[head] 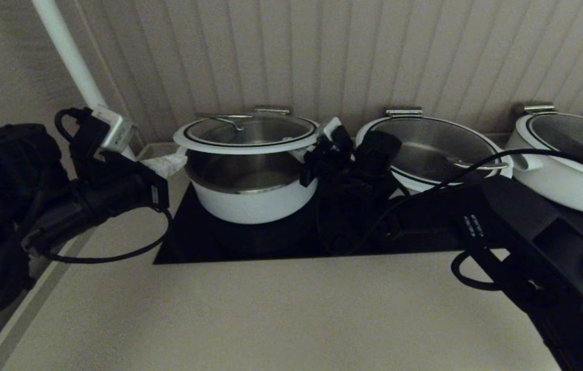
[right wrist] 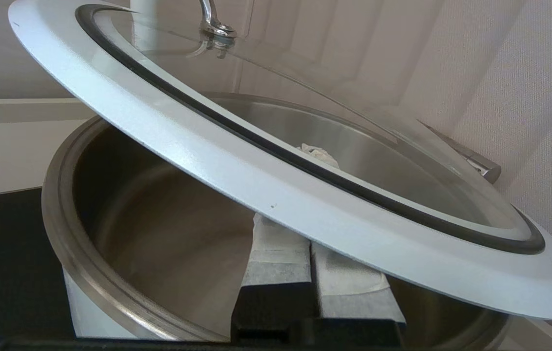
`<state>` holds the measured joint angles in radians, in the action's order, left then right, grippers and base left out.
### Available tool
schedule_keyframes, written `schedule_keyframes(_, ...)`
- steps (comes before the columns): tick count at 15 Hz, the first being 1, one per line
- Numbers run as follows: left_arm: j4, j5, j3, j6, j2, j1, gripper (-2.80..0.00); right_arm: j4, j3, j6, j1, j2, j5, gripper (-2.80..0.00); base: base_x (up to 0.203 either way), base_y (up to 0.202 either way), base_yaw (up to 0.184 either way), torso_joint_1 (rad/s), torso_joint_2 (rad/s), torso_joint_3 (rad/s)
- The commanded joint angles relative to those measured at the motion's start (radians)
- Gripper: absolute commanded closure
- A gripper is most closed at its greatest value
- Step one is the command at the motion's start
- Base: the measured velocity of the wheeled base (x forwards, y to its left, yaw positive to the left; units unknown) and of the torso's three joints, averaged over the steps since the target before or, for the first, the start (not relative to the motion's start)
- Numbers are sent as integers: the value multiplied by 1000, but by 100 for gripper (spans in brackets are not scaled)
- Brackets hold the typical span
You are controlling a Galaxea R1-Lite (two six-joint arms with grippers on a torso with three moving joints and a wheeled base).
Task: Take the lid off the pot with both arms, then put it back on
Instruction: Open the pot lid completely
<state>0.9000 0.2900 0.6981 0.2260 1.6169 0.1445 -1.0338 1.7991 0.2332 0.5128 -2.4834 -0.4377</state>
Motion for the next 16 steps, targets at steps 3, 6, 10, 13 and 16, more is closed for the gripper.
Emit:
schedule_keyframes(3, 4, 2, 7, 1, 41, 30, 0, -6, 0, 2, 0, 3, -2, 0, 0, 0, 0, 0, 0, 0)
schedule_keyframes(6, 2, 3, 6, 1, 48, 44, 0, -5, 9, 2, 0, 2, -3, 0, 0, 0, 0, 0, 0, 0)
schedule_keyframes(10, 4, 2, 9, 3, 78, 45, 0, 7, 31, 2, 0, 0, -3, 0, 0, 0, 0, 0, 0, 0)
schedule_keyframes(13, 5, 1, 38, 6, 116, 44, 0, 12, 46, 2, 1, -2, -3, 0, 0, 0, 0, 0, 0, 0)
schedule_keyframes(16, 5, 0, 101, 7, 162, 44, 0, 12, 46, 2, 1, -2, -3, 0, 0, 0, 0, 0, 0, 0)
